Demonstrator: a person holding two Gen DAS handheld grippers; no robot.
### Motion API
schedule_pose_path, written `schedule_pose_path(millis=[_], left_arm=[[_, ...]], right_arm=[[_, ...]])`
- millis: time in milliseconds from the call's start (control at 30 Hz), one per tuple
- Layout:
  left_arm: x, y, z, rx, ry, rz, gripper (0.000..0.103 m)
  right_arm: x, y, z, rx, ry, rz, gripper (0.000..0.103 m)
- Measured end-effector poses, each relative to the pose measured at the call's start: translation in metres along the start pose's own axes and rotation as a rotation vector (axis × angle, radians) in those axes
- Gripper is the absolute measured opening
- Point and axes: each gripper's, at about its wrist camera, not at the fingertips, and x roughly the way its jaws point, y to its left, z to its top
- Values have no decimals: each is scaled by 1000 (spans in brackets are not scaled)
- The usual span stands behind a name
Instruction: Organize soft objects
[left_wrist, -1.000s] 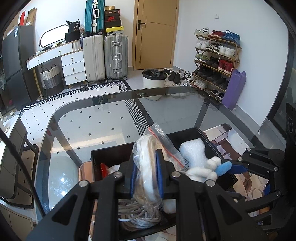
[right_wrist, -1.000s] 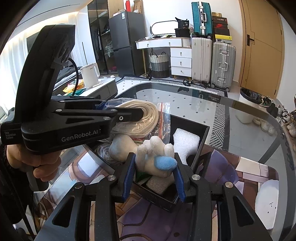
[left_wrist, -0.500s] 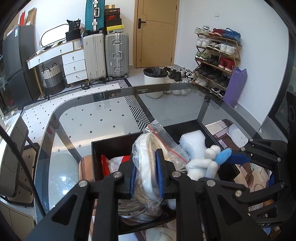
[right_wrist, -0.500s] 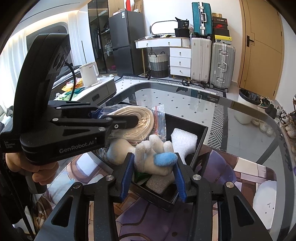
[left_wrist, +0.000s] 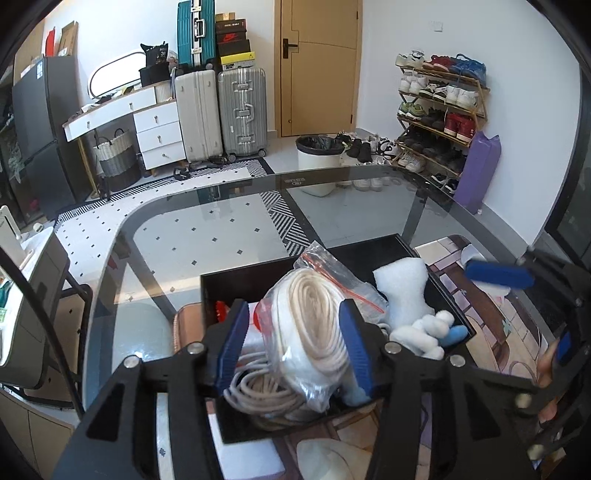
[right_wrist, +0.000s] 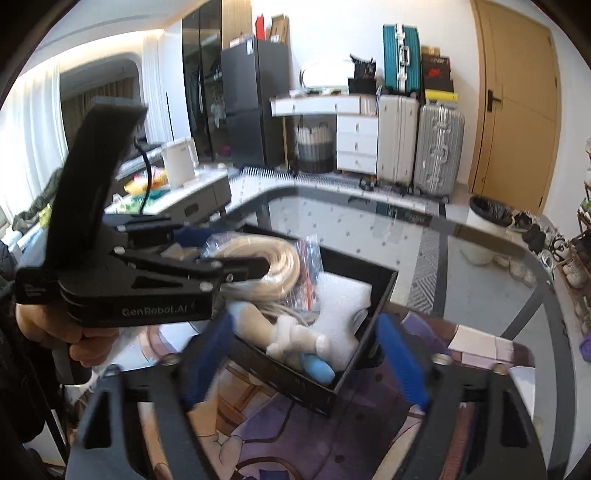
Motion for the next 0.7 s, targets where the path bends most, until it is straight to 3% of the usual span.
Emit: schedule_pose_path(millis=[100,167,233,700], left_arm=[[-10,-1,-4,3,-13,25,66],[-22,0,-8,-9,-47,54,94],[-31,3,-11,-19,-79,76,100],[-63,19,-55,-140,-147,145,103]], right_arm=[[-15,-2,-1,7,-42,-2,101],[-22,-2,-3,10,-62,-5,102],[-28,-2,-6,20,-84,1,102],[-51,7,-34,61,-156,22,102]])
